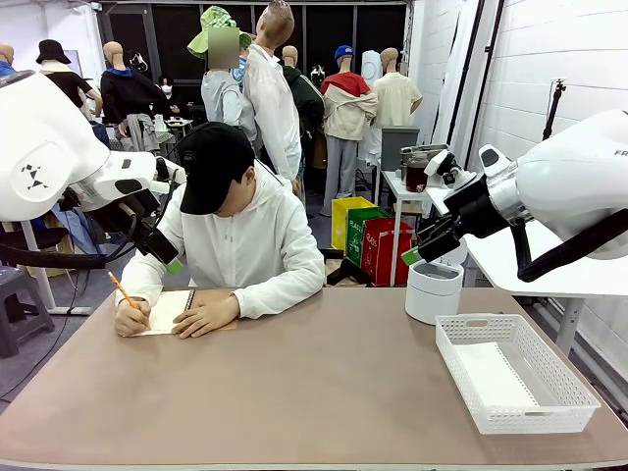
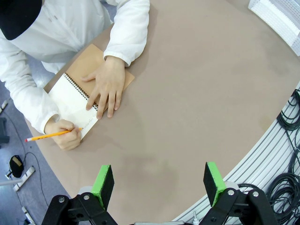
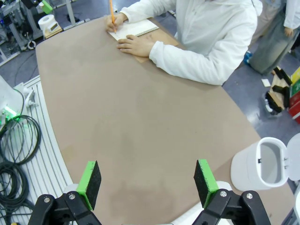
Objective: Sort the paper based on its condition.
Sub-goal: If a person hands you a paper, place it in the Organizing basket , and if it's crumpled, put it in the Trash can.
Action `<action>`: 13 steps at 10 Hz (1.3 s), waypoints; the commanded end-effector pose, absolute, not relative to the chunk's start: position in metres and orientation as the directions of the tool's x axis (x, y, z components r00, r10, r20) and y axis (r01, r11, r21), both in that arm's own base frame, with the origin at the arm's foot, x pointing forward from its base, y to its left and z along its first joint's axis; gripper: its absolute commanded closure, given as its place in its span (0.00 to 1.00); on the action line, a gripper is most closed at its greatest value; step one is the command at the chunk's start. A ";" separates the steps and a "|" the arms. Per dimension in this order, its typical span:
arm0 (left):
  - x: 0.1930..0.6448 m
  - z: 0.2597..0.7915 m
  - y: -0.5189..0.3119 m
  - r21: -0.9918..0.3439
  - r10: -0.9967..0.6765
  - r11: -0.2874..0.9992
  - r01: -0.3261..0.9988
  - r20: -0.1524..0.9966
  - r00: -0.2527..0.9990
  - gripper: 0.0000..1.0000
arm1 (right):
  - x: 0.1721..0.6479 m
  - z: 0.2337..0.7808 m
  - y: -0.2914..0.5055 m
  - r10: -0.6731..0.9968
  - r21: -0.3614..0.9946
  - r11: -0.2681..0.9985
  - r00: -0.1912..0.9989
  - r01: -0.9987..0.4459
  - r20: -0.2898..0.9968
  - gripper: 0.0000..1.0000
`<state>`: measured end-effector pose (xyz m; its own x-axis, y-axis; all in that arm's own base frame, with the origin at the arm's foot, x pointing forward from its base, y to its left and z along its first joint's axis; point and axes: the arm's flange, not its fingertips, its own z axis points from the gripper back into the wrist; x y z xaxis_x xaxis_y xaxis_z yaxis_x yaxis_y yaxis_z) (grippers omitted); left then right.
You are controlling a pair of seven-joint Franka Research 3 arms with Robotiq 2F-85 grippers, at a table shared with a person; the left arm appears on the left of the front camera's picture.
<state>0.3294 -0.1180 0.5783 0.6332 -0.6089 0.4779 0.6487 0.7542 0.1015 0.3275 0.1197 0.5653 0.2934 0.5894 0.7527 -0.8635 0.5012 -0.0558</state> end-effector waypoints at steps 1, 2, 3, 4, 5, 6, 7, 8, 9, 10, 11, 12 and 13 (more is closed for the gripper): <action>0.329 0.579 -0.117 0.089 -0.612 0.746 0.660 0.483 0.627 0.00 | 0.327 0.565 0.120 0.585 -0.047 0.493 0.291 -0.869 0.757 0.00; 0.329 0.579 -0.117 0.089 -0.612 0.746 0.660 0.483 0.627 0.00 | 0.327 0.565 0.120 0.585 -0.047 0.493 0.291 -0.869 0.757 0.00; 0.329 0.579 -0.117 0.089 -0.612 0.746 0.660 0.483 0.627 0.00 | 0.327 0.565 0.120 0.585 -0.047 0.493 0.291 -0.869 0.757 0.00; 0.329 0.579 -0.117 0.089 -0.612 0.746 0.660 0.483 0.627 0.00 | 0.327 0.565 0.120 0.585 -0.047 0.493 0.291 -0.869 0.757 0.00; 0.329 0.579 -0.117 0.089 -0.612 0.746 0.660 0.483 0.627 0.00 | 0.327 0.565 0.120 0.585 -0.047 0.493 0.291 -0.869 0.757 0.00; 0.329 0.579 -0.117 0.089 -0.612 0.746 0.660 0.483 0.627 0.00 | 0.327 0.565 0.120 0.585 -0.047 0.493 0.291 -0.869 0.757 0.00; 0.329 0.579 -0.117 0.089 -0.612 0.746 0.660 0.483 0.627 0.00 | 0.327 0.565 0.120 0.585 -0.047 0.493 0.291 -0.869 0.757 0.00; 0.329 0.579 -0.117 0.089 -0.612 0.746 0.660 0.483 0.627 0.00 | 0.327 0.565 0.120 0.585 -0.047 0.493 0.291 -0.869 0.757 0.00; 0.329 0.579 -0.117 0.089 -0.612 0.746 0.660 0.483 0.627 0.00 | 0.327 0.565 0.120 0.585 -0.047 0.493 0.291 -0.869 0.757 0.00; 0.329 0.579 -0.117 0.089 -0.612 0.746 0.660 0.483 0.627 0.00 | 0.327 0.565 0.120 0.585 -0.047 0.493 0.291 -0.869 0.757 0.00; 0.329 0.579 -0.117 0.089 -0.612 0.746 0.660 0.483 0.627 0.00 | 0.327 0.565 0.120 0.585 -0.047 0.493 0.291 -0.869 0.757 0.00; 0.329 0.579 -0.117 0.089 -0.612 0.746 0.660 0.483 0.627 0.00 | 0.327 0.565 0.120 0.585 -0.047 0.493 0.291 -0.869 0.757 0.00; 0.329 0.579 -0.117 0.089 -0.612 0.746 0.660 0.483 0.627 0.00 | 0.327 0.565 0.120 0.585 -0.047 0.493 0.291 -0.869 0.757 0.00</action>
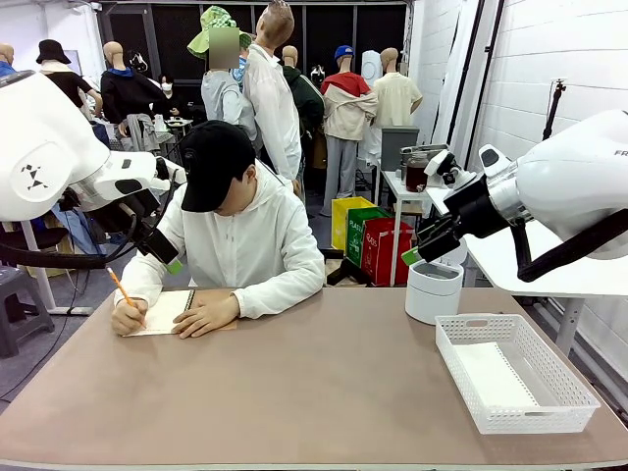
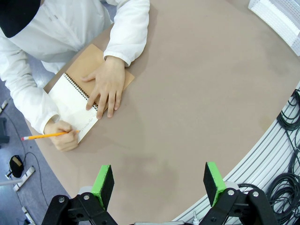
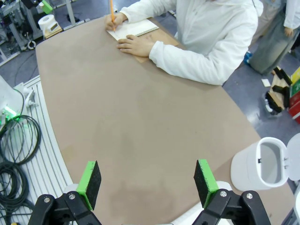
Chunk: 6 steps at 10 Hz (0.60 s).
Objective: Sort the paper based on its condition.
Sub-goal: If a person hands you a paper, place it in the Organizing basket , and if it's crumpled, put it in the Trash can.
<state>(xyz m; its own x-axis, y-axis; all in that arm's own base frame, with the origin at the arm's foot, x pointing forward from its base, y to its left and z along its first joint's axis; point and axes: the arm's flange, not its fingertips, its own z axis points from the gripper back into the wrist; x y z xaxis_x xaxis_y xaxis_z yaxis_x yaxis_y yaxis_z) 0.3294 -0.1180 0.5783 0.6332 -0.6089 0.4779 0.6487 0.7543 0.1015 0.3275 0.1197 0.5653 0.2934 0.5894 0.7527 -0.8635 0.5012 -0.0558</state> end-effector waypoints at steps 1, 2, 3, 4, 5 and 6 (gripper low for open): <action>0.329 0.579 -0.117 0.089 -0.612 0.746 0.660 0.483 0.627 0.00 | 0.327 0.565 0.120 0.585 -0.047 0.493 0.291 -0.869 0.757 0.00; 0.329 0.579 -0.117 0.089 -0.612 0.746 0.660 0.483 0.627 0.00 | 0.327 0.565 0.120 0.585 -0.047 0.493 0.291 -0.869 0.757 0.00; 0.329 0.579 -0.117 0.089 -0.612 0.746 0.660 0.483 0.627 0.00 | 0.327 0.565 0.120 0.585 -0.047 0.493 0.291 -0.869 0.757 0.00; 0.329 0.579 -0.117 0.089 -0.612 0.746 0.660 0.483 0.627 0.00 | 0.327 0.565 0.120 0.585 -0.047 0.493 0.291 -0.869 0.757 0.00; 0.329 0.579 -0.117 0.089 -0.612 0.746 0.660 0.483 0.627 0.00 | 0.327 0.565 0.120 0.585 -0.047 0.493 0.291 -0.869 0.757 0.00; 0.329 0.579 -0.117 0.089 -0.612 0.746 0.660 0.483 0.627 0.00 | 0.327 0.565 0.120 0.585 -0.047 0.493 0.291 -0.869 0.757 0.00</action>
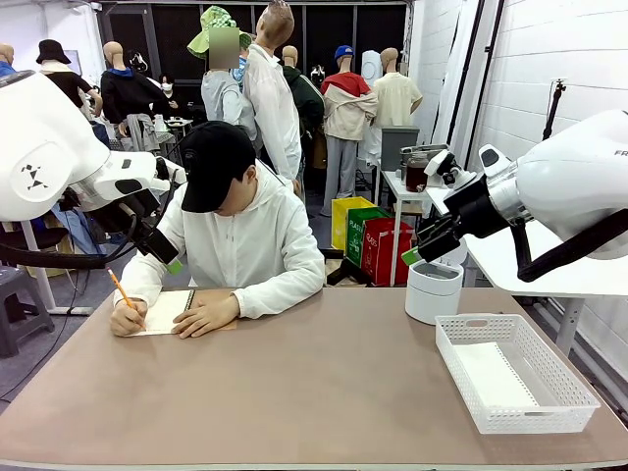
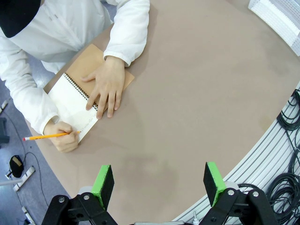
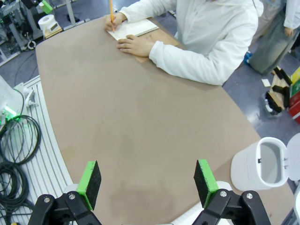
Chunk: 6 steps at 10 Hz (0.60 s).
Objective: Sort the paper based on its condition.
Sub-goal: If a person hands you a paper, place it in the Organizing basket , and if it's crumpled, put it in the Trash can.
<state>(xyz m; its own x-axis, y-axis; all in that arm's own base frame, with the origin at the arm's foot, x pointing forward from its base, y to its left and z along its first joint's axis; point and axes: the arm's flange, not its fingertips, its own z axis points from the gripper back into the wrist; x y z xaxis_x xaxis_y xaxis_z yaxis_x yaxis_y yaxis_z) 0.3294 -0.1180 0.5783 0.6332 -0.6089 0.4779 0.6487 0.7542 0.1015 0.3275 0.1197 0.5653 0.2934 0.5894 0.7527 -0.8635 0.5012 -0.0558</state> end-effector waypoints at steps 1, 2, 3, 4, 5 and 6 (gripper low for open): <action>0.329 0.579 -0.117 0.089 -0.612 0.746 0.660 0.483 0.627 0.00 | 0.327 0.565 0.120 0.585 -0.047 0.493 0.291 -0.869 0.757 0.00; 0.329 0.579 -0.117 0.089 -0.612 0.746 0.660 0.483 0.627 0.00 | 0.327 0.565 0.120 0.585 -0.047 0.493 0.291 -0.869 0.757 0.00; 0.329 0.579 -0.117 0.089 -0.612 0.746 0.660 0.483 0.627 0.00 | 0.327 0.565 0.120 0.585 -0.047 0.493 0.291 -0.869 0.757 0.00; 0.329 0.579 -0.117 0.089 -0.612 0.746 0.660 0.483 0.627 0.00 | 0.327 0.565 0.120 0.585 -0.047 0.493 0.291 -0.869 0.757 0.00; 0.329 0.579 -0.117 0.089 -0.612 0.746 0.660 0.483 0.627 0.00 | 0.327 0.565 0.120 0.585 -0.047 0.493 0.291 -0.869 0.757 0.00; 0.329 0.579 -0.117 0.089 -0.612 0.746 0.660 0.483 0.627 0.00 | 0.327 0.565 0.120 0.585 -0.047 0.493 0.291 -0.869 0.757 0.00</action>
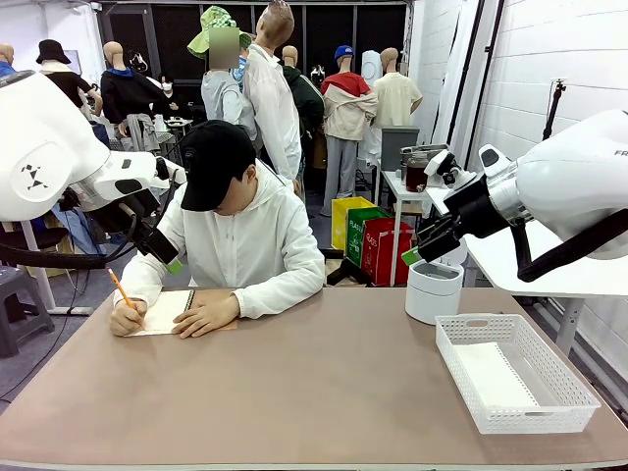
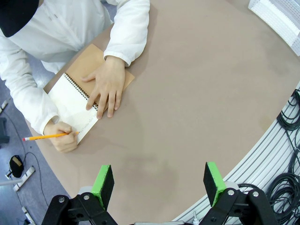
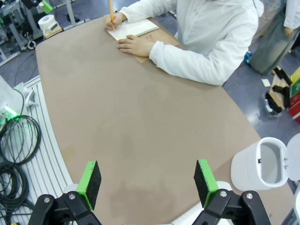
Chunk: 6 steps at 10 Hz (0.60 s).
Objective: Sort the paper based on its condition.
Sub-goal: If a person hands you a paper, place it in the Organizing basket , and if it's crumpled, put it in the Trash can.
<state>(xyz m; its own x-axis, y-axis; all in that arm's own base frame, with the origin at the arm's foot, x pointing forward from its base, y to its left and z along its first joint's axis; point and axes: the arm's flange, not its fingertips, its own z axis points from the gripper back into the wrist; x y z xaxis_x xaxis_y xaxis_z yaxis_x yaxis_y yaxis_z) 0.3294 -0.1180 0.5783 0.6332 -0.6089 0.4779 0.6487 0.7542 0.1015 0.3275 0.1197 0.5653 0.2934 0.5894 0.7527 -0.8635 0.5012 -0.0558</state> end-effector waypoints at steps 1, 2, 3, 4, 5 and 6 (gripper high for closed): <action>0.329 0.579 -0.117 0.089 -0.612 0.746 0.660 0.483 0.627 0.00 | 0.327 0.565 0.120 0.585 -0.047 0.493 0.291 -0.869 0.757 0.00; 0.329 0.579 -0.117 0.089 -0.612 0.746 0.660 0.483 0.627 0.00 | 0.327 0.565 0.120 0.585 -0.047 0.493 0.291 -0.869 0.757 0.00; 0.329 0.579 -0.117 0.089 -0.612 0.746 0.660 0.483 0.627 0.00 | 0.327 0.565 0.120 0.585 -0.047 0.493 0.291 -0.869 0.757 0.00; 0.329 0.579 -0.117 0.089 -0.612 0.746 0.660 0.483 0.627 0.00 | 0.327 0.565 0.120 0.585 -0.047 0.493 0.291 -0.869 0.757 0.00; 0.329 0.579 -0.117 0.089 -0.612 0.746 0.660 0.483 0.627 0.00 | 0.327 0.565 0.120 0.585 -0.047 0.493 0.291 -0.869 0.757 0.00; 0.329 0.579 -0.117 0.089 -0.612 0.746 0.660 0.483 0.627 0.00 | 0.327 0.565 0.120 0.585 -0.047 0.493 0.291 -0.869 0.757 0.00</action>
